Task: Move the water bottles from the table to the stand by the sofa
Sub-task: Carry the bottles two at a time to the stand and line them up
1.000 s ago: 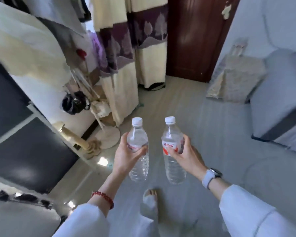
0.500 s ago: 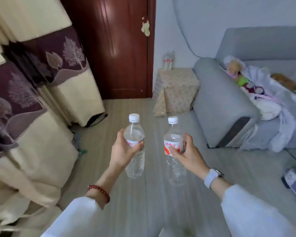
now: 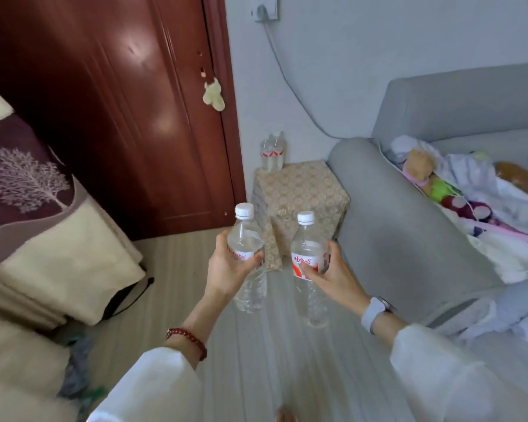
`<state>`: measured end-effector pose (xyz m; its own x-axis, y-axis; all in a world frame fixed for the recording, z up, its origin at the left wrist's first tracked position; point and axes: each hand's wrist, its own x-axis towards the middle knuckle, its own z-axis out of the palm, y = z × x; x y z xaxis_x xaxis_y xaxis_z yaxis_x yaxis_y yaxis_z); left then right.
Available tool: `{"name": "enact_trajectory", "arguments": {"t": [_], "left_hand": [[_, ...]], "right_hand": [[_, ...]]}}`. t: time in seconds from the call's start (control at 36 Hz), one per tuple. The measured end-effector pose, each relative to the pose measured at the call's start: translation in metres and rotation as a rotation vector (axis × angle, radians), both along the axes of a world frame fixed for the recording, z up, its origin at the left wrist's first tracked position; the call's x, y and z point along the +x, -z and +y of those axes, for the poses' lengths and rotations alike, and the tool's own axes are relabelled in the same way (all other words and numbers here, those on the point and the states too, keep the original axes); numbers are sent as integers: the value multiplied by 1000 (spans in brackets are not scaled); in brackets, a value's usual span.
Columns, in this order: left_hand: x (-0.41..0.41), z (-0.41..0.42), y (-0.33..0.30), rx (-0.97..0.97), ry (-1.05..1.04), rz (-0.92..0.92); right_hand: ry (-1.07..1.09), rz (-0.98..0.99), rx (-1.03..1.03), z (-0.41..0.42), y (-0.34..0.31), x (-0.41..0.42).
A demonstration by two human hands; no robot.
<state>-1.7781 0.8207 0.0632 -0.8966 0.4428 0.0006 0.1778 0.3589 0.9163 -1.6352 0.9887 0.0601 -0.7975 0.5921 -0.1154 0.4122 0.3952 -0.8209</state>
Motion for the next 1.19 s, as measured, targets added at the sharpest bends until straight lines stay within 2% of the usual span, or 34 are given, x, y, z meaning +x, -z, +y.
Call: {"name": "enact_trajectory", "arguments": {"t": [0.17,0.39,0.58,0.75,0.92,1.08,1.19], "left_hand": [[-107,88,0,-22,13,-18],[-254,217,36,-26,60,-60],[-355,332,65,-54,77,-162],[-403,422,98,-188,84,-148],[-438,495,147,-192,63,-163],[-460,562,206,-270,-25,-156],[-473,597,233,-299,-52,-108]], "right_hand": [[43,13,-20,90,-3,-103],[107,55,-85,213,28,-247],[210,-11,-148,314,51,-357],[289,-67,-102,388,79,-404],[241,-178,-102,471,123,-454],[188,-171,-158,542,189,-512],[95,-102,-78,573,222,-544]]}}
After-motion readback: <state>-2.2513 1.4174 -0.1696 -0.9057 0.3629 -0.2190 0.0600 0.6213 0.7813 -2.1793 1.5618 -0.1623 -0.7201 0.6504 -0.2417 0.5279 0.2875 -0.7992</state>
